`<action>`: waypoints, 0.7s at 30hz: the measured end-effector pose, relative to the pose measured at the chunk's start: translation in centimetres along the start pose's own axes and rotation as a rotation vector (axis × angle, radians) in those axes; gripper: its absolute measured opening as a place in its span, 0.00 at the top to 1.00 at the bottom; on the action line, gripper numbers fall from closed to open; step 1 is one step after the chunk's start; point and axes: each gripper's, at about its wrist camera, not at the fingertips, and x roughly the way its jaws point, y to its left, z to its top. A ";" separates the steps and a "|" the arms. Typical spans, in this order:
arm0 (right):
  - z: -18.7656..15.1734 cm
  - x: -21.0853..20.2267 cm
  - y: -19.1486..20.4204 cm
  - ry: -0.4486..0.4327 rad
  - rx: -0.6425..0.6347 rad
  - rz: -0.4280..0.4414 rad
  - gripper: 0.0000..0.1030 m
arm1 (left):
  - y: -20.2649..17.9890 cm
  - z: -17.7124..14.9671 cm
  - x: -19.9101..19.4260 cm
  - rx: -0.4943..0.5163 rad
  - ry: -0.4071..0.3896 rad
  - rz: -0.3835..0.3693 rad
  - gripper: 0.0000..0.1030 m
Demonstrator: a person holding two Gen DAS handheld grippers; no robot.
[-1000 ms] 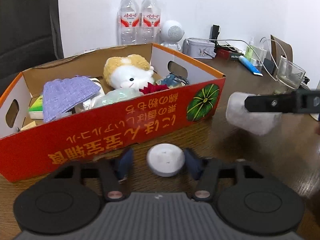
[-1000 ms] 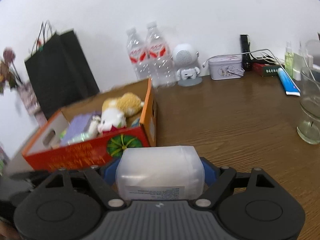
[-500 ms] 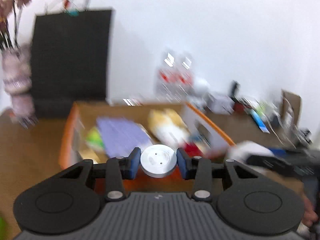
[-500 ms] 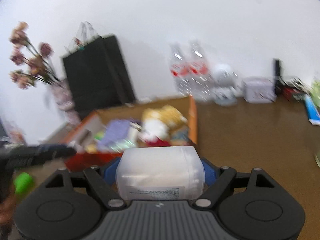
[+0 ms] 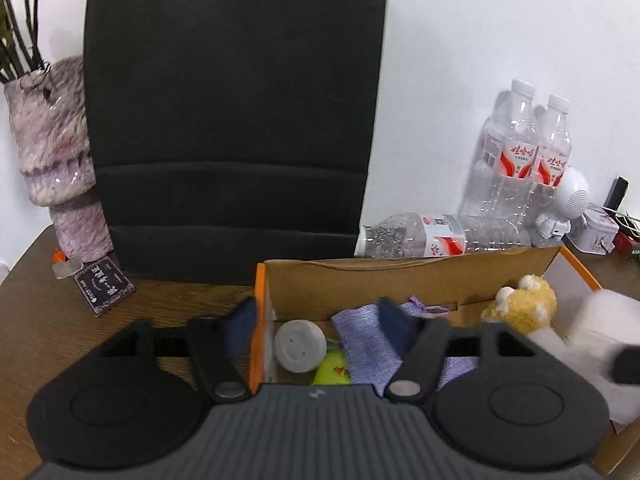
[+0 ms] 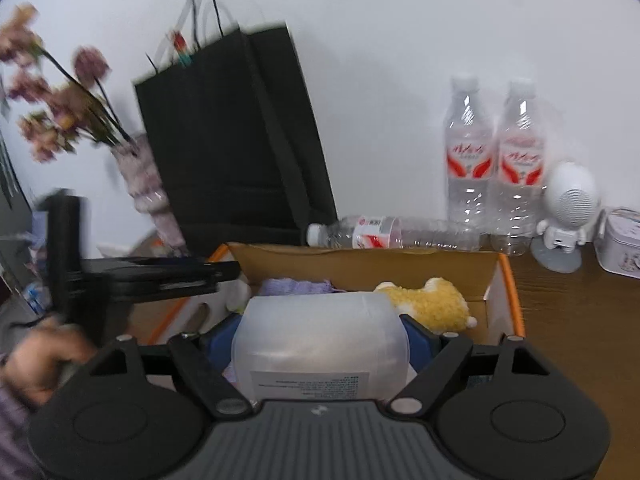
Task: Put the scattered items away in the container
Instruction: 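Carry the white plastic box and round disc into the cardboard box and open both grippers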
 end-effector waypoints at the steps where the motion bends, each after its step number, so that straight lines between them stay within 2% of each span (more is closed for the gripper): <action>1: 0.3 1.1 -0.2 0.013 0.004 -0.015 0.21 | 0.1 0.0 -0.4 0.006 -0.002 -0.001 0.29; 3: 0.8 3.0 -0.7 0.040 0.030 -0.031 0.21 | 0.3 0.3 -1.1 0.003 -0.013 -0.008 0.15; 8: 1.7 5.4 -2.5 0.047 0.137 -0.017 0.16 | 0.4 0.9 -2.8 -0.018 -0.028 -0.042 0.09; 13: 2.0 2.7 -3.0 0.010 0.127 -0.056 0.16 | 0.1 0.8 -3.9 -0.009 0.005 -0.024 0.04; 17: 2.8 -1.0 -4.5 -0.024 0.183 -0.096 0.15 | -0.7 0.6 -5.5 0.001 0.043 -0.012 0.02; 19: 3.0 -2.3 -5.1 0.010 0.192 -0.134 0.15 | -1.3 0.5 -6.5 0.017 0.063 0.003 0.01; 21: 2.7 -3.1 -5.3 0.091 0.183 -0.175 0.15 | -1.9 0.5 -7.4 0.029 0.102 0.026 0.00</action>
